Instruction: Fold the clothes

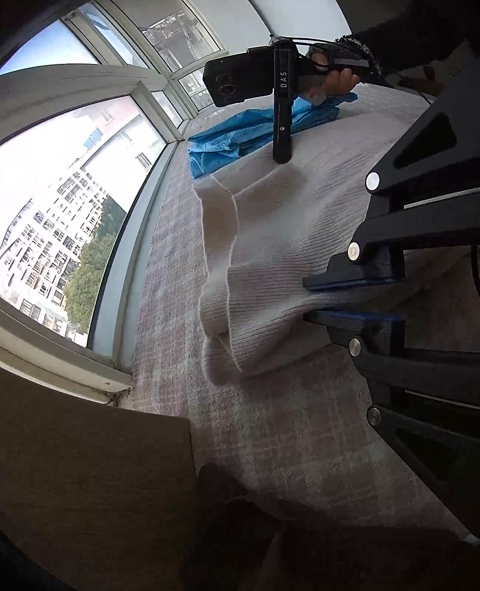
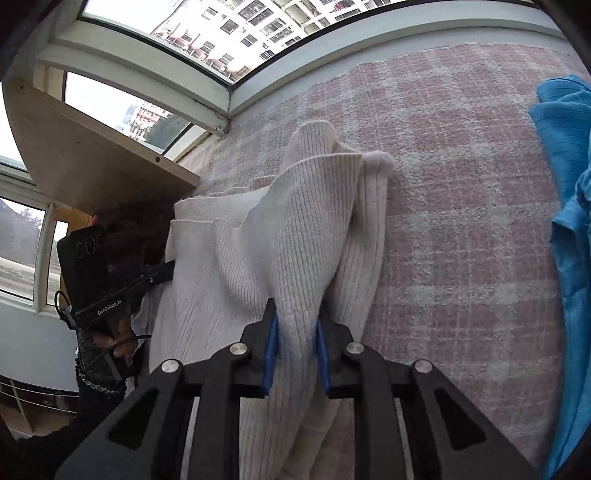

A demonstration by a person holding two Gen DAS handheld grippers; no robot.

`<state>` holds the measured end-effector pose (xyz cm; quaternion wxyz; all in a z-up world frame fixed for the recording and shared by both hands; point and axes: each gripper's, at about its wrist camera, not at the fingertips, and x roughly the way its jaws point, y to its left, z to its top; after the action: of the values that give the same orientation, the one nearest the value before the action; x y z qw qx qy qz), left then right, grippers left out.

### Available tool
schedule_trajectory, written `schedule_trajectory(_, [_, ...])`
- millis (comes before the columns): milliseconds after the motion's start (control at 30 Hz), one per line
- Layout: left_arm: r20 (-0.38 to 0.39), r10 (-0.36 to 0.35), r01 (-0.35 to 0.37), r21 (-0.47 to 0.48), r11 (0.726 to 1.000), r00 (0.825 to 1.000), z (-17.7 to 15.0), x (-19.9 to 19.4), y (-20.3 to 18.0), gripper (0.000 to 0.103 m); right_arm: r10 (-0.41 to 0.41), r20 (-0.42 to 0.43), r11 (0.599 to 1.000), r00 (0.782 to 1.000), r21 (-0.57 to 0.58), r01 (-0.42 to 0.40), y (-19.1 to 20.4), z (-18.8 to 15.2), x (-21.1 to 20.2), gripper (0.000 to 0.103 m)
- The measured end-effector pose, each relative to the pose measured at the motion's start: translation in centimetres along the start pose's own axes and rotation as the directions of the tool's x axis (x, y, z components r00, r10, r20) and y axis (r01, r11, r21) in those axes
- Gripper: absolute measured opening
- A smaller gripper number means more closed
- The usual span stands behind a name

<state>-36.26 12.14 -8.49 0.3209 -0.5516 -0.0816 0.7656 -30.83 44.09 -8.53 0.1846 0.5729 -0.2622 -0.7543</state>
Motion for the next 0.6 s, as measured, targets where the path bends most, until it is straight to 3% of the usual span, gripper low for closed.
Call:
schedule_trajectory(100, [0.009, -0.003, 0.003, 0.000, 1.000, 1.000, 0.1, -0.1, 0.1, 0.012, -0.089, 0.046, 0.994, 0.995, -0.063, 0.092, 1.6, 0.0, -1.7, 0.028])
schedule_trajectory(167, [0.039, 0.020, -0.021, 0.013, 1.000, 0.999, 0.1, -1.3, -0.1, 0.023, -0.156, 0.116, 0.979, 0.981, -0.115, 0.169, 2.8, -0.2, -3.3, 0.029])
schedule_trajectory(233, [0.081, 0.036, -0.039, 0.037, 0.999, 0.996, 0.0, -2.8, -0.6, 0.026, -0.202, 0.172, 0.959, 0.964, -0.167, 0.230, 4.0, -0.4, -4.5, 0.029])
schedule_trajectory(367, [0.106, -0.003, -0.006, 0.085, 0.996, 0.994, -0.2, -3.9, -2.0, 0.029, -0.247, 0.145, 0.931, 0.958, -0.240, 0.276, 5.5, 0.5, -3.1, 0.037])
schedule_trajectory(467, [0.073, 0.029, -0.035, 0.084, 0.996, 0.997, 0.5, -2.3, -1.9, 0.030, -0.360, 0.144, 0.885, 0.922, -0.261, 0.386, 5.3, 2.0, -0.8, 0.040])
schedule_trajectory(600, [0.029, 0.054, -0.056, 0.077, 0.995, 0.998, 1.5, 0.0, -1.2, 0.032, -0.242, 0.051, 0.948, 0.969, -0.201, 0.248, 3.9, 4.1, 1.5, 0.037])
